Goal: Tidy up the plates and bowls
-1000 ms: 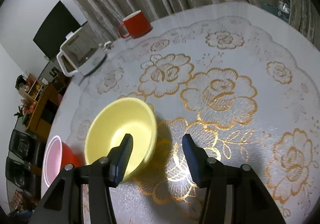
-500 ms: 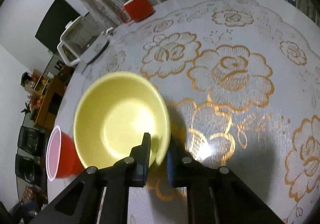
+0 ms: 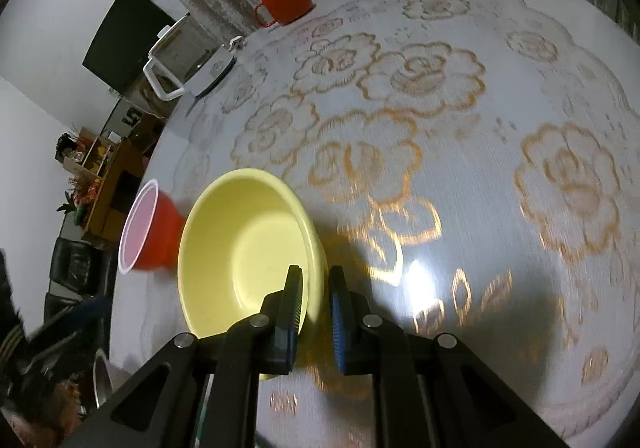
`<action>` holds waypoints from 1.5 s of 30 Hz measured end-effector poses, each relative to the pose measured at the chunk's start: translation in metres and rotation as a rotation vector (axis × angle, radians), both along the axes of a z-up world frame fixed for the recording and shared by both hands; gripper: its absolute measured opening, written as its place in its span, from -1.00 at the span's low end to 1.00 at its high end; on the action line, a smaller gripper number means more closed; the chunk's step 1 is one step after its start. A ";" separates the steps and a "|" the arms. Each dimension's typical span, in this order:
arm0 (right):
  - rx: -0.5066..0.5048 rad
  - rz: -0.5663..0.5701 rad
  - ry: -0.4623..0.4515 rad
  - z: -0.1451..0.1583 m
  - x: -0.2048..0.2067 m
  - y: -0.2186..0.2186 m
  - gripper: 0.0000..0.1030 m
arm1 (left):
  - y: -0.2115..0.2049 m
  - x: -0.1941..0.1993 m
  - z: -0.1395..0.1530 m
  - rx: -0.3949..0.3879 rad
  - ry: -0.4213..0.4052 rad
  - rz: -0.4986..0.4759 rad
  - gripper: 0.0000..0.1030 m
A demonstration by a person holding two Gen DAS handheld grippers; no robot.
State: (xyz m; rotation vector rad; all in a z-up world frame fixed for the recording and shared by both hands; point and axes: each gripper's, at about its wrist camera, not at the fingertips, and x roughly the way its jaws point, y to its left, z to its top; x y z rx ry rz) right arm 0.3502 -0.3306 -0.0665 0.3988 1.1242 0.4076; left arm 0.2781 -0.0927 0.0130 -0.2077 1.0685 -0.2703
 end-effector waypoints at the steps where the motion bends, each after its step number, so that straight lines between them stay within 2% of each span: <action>1: 0.004 0.000 0.001 -0.001 -0.004 -0.002 -0.77 | -0.003 0.004 -0.002 -0.006 0.004 -0.004 0.83; 8: 0.015 -0.017 0.001 -0.007 -0.016 -0.010 -0.76 | -0.027 0.026 -0.016 -0.019 0.049 -0.044 0.80; 13: 0.014 -0.025 -0.008 -0.007 -0.016 -0.009 -0.73 | -0.035 0.037 -0.025 0.004 0.061 -0.044 0.74; 16: 0.006 -0.041 -0.003 -0.008 -0.016 -0.010 -0.71 | -0.039 0.043 -0.034 0.009 0.082 -0.053 0.58; 20: -0.003 -0.038 -0.008 -0.009 -0.017 -0.011 -0.71 | -0.045 0.047 -0.041 0.026 0.094 -0.081 0.24; 22: 0.004 -0.042 -0.007 -0.009 -0.018 -0.012 -0.71 | -0.049 0.047 -0.043 0.037 0.093 -0.099 0.17; 25: 0.005 -0.042 -0.008 -0.010 -0.018 -0.012 -0.71 | -0.053 0.049 -0.046 0.061 0.095 -0.117 -0.08; 31: -0.006 -0.037 -0.010 -0.008 -0.017 -0.008 -0.69 | -0.059 0.054 -0.054 0.057 0.137 -0.142 -0.17; 38: -0.046 -0.018 -0.032 -0.007 -0.015 0.001 -0.68 | -0.066 0.056 -0.060 0.050 0.148 -0.172 -0.58; 45: -0.051 -0.029 -0.027 -0.007 -0.018 0.003 -0.70 | -0.065 0.051 -0.057 0.066 0.136 -0.183 -0.61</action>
